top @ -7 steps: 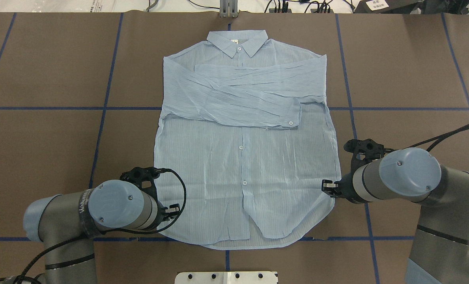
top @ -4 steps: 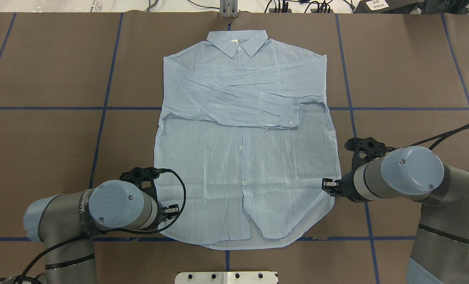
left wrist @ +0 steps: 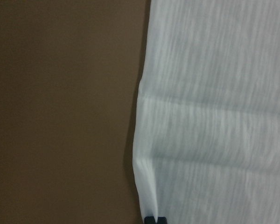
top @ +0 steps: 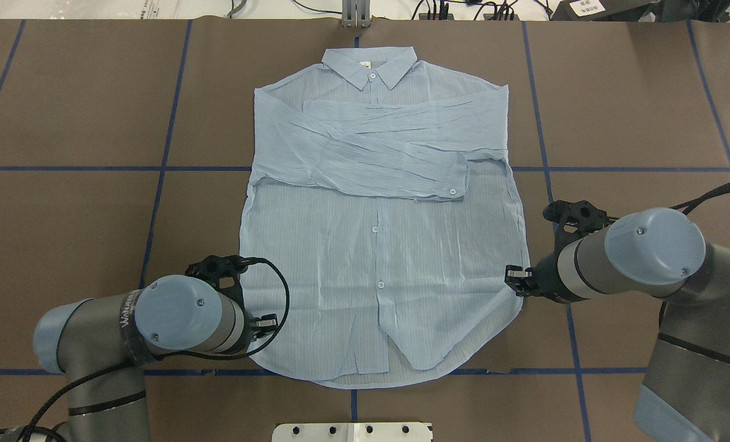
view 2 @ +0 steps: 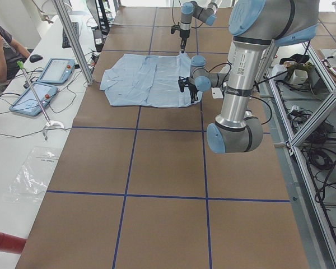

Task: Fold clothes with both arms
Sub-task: 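Close both grippers on the hem corners nearest the robot, then lift the hem with both grippers and fold it up toward the collar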

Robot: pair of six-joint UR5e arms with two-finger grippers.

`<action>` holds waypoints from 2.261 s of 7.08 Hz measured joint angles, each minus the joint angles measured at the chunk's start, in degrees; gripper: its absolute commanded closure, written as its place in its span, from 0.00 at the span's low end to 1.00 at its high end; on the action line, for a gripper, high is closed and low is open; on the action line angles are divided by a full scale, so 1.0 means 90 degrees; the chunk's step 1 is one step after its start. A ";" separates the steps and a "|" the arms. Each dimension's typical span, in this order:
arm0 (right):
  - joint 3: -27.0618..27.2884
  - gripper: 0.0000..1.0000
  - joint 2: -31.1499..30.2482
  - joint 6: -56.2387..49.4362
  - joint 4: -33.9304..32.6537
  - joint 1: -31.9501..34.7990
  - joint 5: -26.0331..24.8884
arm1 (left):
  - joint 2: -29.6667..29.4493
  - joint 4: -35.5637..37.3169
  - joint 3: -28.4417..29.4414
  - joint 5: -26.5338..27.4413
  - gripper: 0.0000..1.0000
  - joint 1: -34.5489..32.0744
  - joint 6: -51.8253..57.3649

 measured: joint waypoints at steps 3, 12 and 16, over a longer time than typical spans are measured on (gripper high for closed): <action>-0.0005 1.00 0.0034 -0.0058 0.0006 0.0267 0.0198 | 0.0005 0.0069 -0.0028 -0.0023 1.00 -0.0331 0.0382; 0.0483 1.00 -0.0018 -0.0065 0.0005 0.1048 0.1012 | 0.0040 0.0520 -0.1037 -0.0475 1.00 -0.0543 0.0698; 0.0526 1.00 0.0052 -0.0066 0.0008 0.1895 0.1835 | 0.0231 0.0605 -0.1512 -0.0656 1.00 -0.0727 0.0729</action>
